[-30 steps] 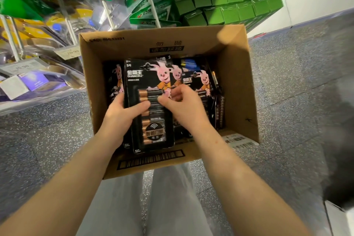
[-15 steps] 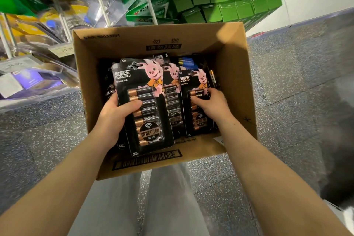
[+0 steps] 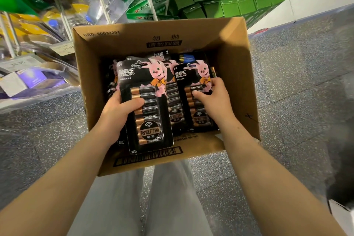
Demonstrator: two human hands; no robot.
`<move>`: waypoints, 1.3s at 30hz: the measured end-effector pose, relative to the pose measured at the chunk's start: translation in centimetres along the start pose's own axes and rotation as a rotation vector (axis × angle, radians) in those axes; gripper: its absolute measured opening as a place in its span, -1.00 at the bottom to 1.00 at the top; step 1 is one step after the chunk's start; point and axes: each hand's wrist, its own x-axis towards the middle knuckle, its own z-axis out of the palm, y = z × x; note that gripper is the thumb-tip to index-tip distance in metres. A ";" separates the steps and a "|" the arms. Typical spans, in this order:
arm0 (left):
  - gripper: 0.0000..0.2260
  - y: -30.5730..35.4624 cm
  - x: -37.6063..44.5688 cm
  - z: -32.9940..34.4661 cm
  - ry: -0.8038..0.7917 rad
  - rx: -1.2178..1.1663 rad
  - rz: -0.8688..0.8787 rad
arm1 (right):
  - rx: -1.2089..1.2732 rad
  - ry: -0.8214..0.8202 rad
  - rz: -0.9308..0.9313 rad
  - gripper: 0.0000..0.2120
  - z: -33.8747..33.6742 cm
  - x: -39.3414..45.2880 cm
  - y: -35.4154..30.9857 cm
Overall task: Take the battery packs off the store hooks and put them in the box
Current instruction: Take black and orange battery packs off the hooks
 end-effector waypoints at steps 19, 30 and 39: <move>-0.49 0.6 -0.7 0.5 -0.117 -0.198 -0.077 | 0.509 -0.322 0.090 -0.78 3.1 -3.2 -5.3; -0.72 -0.4 -1.1 -0.1 -0.011 -0.190 -0.093 | 0.871 -0.388 0.369 -0.49 7.0 -5.1 -6.2; -0.51 0.0 -1.4 -0.4 0.039 -0.171 -0.040 | 0.513 -0.142 0.172 -0.73 5.0 -2.9 -4.8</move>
